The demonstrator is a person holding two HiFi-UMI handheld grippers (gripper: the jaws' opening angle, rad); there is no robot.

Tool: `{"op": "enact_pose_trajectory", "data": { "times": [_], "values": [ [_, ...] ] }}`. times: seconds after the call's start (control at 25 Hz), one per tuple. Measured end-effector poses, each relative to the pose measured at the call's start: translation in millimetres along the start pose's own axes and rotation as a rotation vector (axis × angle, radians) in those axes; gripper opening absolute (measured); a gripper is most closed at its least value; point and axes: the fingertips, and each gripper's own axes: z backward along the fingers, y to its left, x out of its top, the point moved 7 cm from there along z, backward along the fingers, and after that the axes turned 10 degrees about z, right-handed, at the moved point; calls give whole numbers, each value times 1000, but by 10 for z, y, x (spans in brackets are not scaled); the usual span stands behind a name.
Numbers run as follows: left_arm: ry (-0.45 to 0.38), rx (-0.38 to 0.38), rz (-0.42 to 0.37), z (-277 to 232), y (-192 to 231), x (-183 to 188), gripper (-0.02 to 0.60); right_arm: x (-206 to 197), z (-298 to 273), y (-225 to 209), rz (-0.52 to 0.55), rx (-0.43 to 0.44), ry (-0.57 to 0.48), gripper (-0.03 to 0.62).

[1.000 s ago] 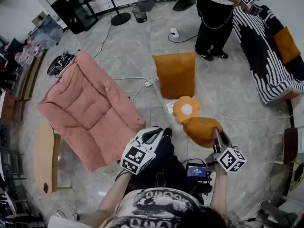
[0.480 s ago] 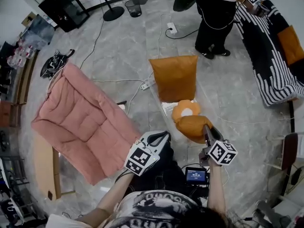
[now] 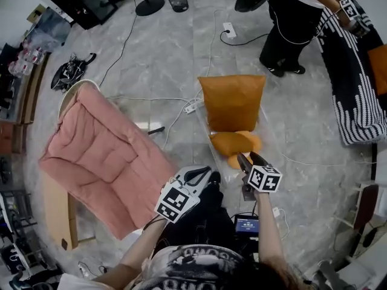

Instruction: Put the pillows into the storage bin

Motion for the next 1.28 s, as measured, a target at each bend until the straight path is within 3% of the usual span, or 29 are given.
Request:
{"op": "enact_pose_trajectory", "data": {
  "times": [0.32, 0.68, 0.96, 1.28],
  "values": [
    [-29, 22, 53, -40, 293, 112, 17, 327, 139, 286, 110, 62, -26, 225],
    [-95, 85, 83, -18, 187, 229, 17, 765, 470, 586, 257, 183, -112, 197],
    [-198, 280, 150, 161, -185, 230, 17, 939, 836, 809, 448, 378, -115, 186],
    [-276, 525, 286, 457, -1006, -296, 17, 709, 1280, 942, 591, 616, -97, 178]
  ]
}}
